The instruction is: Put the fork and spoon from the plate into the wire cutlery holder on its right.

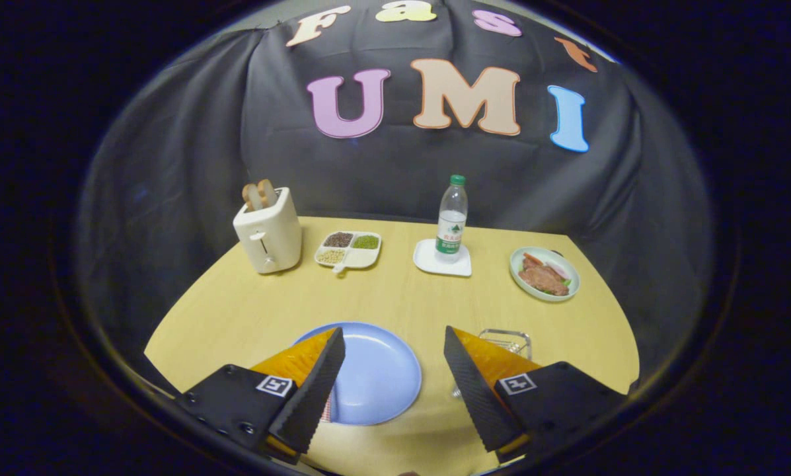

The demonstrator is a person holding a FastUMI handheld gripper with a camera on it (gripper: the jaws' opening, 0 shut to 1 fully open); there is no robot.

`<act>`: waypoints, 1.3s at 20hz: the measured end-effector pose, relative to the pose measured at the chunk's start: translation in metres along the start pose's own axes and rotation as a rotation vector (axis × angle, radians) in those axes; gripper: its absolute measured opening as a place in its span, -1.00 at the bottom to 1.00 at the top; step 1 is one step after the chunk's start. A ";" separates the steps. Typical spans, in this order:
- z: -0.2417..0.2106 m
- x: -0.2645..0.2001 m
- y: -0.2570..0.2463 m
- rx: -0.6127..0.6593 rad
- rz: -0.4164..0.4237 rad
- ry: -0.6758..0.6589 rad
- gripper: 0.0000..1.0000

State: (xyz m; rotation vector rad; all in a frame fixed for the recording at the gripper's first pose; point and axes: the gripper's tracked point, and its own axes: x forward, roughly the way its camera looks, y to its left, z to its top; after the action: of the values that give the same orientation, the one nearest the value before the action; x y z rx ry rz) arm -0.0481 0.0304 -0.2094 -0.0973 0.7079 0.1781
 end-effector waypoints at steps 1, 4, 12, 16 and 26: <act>-0.005 0.003 0.007 -0.003 0.010 0.008 0.93; -0.022 0.011 0.027 -0.031 0.032 0.031 0.93; -0.072 0.041 0.062 -0.148 0.078 0.134 0.94; -0.100 0.051 0.070 -0.198 0.089 0.203 0.94; -0.140 0.063 0.077 -0.244 0.121 0.330 0.34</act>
State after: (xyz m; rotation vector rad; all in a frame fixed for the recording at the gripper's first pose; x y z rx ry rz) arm -0.1058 0.0929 -0.3586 -0.3226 1.0197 0.3700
